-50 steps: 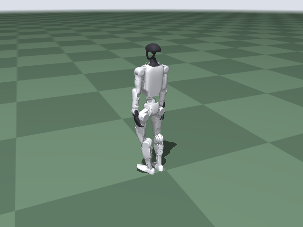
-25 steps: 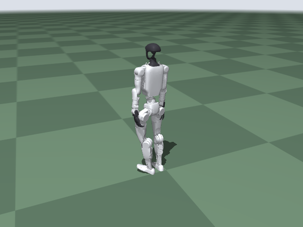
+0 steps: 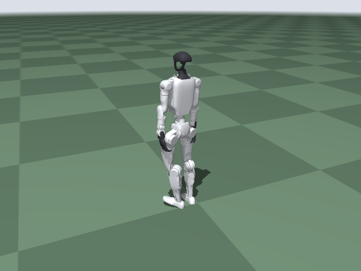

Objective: In place motions

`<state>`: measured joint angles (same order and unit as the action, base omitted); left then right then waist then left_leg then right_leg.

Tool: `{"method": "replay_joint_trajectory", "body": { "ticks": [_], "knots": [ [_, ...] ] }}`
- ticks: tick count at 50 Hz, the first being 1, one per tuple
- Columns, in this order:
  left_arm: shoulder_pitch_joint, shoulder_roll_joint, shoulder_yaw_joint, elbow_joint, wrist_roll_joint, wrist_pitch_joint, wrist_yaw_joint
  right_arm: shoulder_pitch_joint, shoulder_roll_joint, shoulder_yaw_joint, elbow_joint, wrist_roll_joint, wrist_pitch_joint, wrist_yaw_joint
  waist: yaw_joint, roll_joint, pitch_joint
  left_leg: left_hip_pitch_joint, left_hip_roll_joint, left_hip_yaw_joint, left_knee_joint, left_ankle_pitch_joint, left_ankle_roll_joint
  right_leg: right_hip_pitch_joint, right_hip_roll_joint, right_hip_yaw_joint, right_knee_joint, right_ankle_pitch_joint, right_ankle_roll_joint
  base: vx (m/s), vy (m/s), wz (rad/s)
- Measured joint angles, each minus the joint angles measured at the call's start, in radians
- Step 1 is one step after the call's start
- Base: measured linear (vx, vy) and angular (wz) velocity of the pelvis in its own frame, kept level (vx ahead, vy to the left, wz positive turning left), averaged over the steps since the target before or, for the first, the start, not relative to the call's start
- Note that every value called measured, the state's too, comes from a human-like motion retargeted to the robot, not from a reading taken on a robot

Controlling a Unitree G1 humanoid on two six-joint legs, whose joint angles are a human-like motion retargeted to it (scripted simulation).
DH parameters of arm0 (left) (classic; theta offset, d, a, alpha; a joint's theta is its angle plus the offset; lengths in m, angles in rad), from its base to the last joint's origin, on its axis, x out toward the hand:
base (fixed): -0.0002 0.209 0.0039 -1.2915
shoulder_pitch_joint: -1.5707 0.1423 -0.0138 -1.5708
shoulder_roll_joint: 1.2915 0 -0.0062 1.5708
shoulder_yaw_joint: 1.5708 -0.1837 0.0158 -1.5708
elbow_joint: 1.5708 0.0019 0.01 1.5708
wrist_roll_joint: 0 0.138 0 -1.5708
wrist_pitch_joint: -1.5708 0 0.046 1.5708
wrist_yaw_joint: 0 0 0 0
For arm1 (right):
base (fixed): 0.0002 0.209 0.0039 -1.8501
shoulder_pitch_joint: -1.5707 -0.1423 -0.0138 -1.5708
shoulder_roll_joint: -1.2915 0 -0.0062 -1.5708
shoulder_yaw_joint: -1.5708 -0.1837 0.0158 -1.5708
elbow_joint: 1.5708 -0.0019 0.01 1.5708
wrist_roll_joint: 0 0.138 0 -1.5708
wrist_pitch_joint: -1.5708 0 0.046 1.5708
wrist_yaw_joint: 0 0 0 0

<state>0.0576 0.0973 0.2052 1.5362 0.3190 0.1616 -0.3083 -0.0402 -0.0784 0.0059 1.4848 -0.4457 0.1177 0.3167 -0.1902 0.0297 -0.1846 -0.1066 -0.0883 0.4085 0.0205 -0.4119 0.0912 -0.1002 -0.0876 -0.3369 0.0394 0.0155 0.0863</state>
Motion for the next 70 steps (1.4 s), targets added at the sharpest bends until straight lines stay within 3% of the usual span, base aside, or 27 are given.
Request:
{"method": "replay_joint_trajectory", "body": {
  "ticks": [13, 25, 38, 47, 56, 63, 70],
  "knots": [
    [0.032, -0.004, 0.010, -0.025, -0.030, -0.006, 0.005, -0.001, 0.002, 0.011, -0.023, -0.006, -0.008, 0.000, -0.024, 0.000, 0.014, 0.011, 0.006, 0.004, 0.001, -0.004, -0.006, 0.003, -0.001, 0.000, 0.004, 0.005, 0.000, 0.01, 0.00, 0.01],
    [-0.066, 0.000, -0.028, 0.132, -0.068, 0.032, 0.110, 0.044, -0.015, -0.010, -0.116, -0.071, -0.060, -0.037, -0.063, 0.008, 0.022, 0.015, 0.025, 0.057, -0.006, -0.015, -0.005, -0.022, 0.025, 0.056, 0.005, 0.024, -0.001, 0.01, -0.04, -0.29],
    [-0.197, -0.010, -0.107, -0.297, -0.155, -0.026, 0.059, 0.122, -0.132, -0.155, 0.042, -0.030, 0.004, -0.075, -0.058, -0.007, 0.027, 0.011, 0.022, 0.052, 0.000, -0.017, -0.003, -0.018, 0.018, 0.049, 0.005, 0.024, 0.000, 0.00, 0.00, 0.00],
    [-0.205, -0.003, -0.155, -0.514, -0.193, -0.067, 0.094, 0.105, -0.122, -0.167, 0.079, 0.037, 0.020, -0.109, -0.045, -0.004, 0.028, 0.006, 0.021, 0.039, 0.006, -0.015, -0.001, -0.009, 0.009, 0.019, 0.004, 0.020, 0.003, 0.00, 0.00, 0.00],
    [-0.139, -0.021, -0.147, -0.274, -0.116, -0.054, 0.092, -0.018, -0.028, 0.054, 0.114, 0.035, 0.003, -0.190, 0.001, -0.003, 0.028, 0.009, 0.014, 0.007, 0.014, -0.011, 0.001, 0.013, 0.000, -0.007, 0.005, 0.012, -0.002, 0.02, 0.02, 0.23],
    [-0.028, -0.011, -0.019, 0.045, -0.102, -0.012, 0.176, -0.106, 0.055, 0.222, -0.096, -0.006, -0.070, -0.096, 0.034, -0.002, 0.035, 0.016, 0.009, -0.007, 0.014, -0.006, 0.000, 0.028, -0.004, -0.019, 0.004, 0.008, -0.006, 0.01, 0.03, 0.17],
    [0.159, 0.033, 0.094, 0.124, -0.120, 0.013, 0.138, -0.173, 0.104, 0.293, -0.281, 0.068, -0.149, -0.035, 0.032, 0.006, 0.041, 0.019, 0.008, -0.019, 0.016, 0.000, -0.001, 0.039, -0.004, -0.027, 0.005, 0.003, -0.009, 0.02, 0.03, 0.20]
  ]
}}
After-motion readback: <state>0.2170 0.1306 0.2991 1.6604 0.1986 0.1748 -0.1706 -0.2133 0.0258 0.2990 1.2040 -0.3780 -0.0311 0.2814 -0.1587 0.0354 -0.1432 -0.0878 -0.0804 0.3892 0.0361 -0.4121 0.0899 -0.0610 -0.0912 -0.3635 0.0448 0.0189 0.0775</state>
